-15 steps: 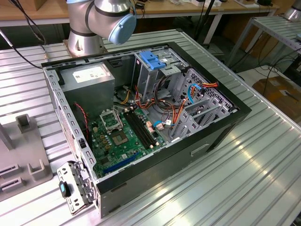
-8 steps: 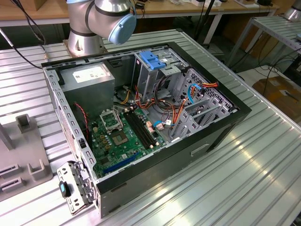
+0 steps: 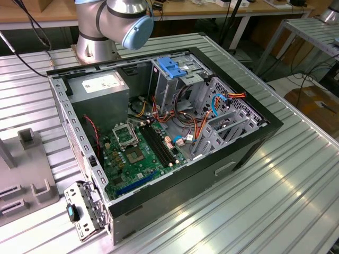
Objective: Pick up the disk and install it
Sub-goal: 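Pick up the disk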
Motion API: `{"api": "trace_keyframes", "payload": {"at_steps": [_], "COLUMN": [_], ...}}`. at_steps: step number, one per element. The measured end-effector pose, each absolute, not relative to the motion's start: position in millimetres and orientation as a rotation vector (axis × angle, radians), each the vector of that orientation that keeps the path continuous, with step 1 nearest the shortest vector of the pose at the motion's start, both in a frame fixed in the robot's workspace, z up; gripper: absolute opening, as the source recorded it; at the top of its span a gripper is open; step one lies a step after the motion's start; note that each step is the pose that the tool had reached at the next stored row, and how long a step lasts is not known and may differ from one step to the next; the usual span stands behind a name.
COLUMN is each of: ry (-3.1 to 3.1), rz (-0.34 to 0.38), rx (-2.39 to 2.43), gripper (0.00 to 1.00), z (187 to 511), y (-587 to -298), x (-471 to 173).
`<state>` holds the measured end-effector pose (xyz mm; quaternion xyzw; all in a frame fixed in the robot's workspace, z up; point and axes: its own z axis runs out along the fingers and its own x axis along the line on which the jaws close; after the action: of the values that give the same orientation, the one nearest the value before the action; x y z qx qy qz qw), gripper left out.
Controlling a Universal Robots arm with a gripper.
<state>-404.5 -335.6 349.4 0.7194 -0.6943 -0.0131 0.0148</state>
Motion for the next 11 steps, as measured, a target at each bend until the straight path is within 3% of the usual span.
{"api": "trace_keyframes", "payload": {"at_steps": [11], "ry": [-2.175], "rz": [-0.044], "rx": [2.249], "gripper": [0.11], "z": [348.1], "y": [-335.2], "x": [-404.3]}}
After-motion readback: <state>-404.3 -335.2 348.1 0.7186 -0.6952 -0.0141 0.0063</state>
